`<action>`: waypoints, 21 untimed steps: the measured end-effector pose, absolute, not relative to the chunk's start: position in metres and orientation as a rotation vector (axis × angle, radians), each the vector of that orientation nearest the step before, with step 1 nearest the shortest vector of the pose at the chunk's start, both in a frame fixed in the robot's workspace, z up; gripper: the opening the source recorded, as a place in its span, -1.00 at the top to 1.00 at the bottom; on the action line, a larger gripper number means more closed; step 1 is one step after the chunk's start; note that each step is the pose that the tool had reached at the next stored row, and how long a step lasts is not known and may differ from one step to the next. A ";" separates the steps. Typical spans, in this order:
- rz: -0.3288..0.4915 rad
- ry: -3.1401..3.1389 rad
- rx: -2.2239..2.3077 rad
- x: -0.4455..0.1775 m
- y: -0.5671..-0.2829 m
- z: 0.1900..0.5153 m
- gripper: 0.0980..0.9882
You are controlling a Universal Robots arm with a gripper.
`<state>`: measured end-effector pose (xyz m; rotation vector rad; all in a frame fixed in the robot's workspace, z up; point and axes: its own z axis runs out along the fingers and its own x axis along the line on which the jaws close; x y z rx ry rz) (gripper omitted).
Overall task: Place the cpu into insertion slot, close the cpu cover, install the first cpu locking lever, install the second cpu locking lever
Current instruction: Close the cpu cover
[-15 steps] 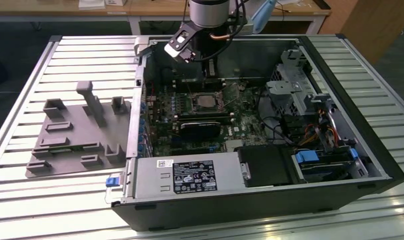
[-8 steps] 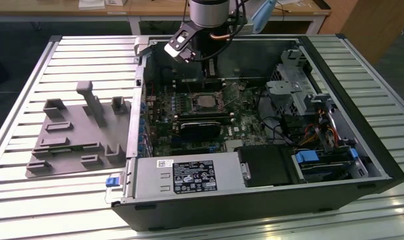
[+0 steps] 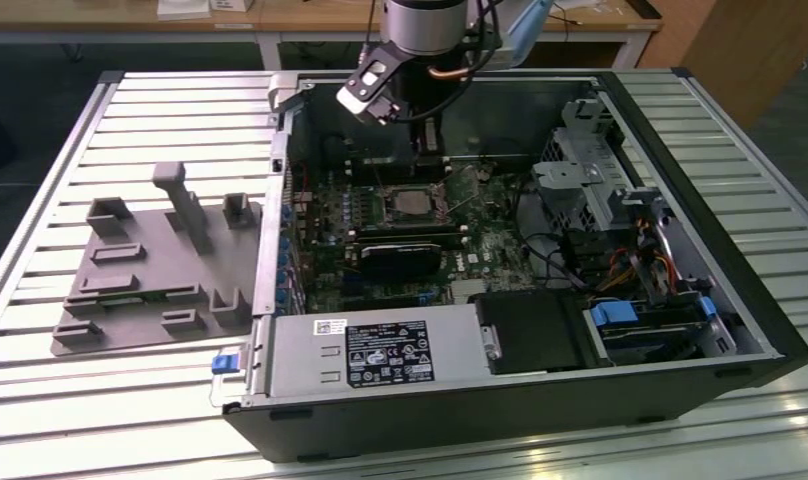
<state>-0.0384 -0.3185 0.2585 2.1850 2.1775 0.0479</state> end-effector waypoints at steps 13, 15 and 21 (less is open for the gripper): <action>0.048 2.178 2.185 -0.013 -0.318 0.258 0.99; 0.048 2.178 2.185 -0.009 -0.318 0.258 0.99; 0.048 2.177 2.185 0.005 -0.318 0.258 0.99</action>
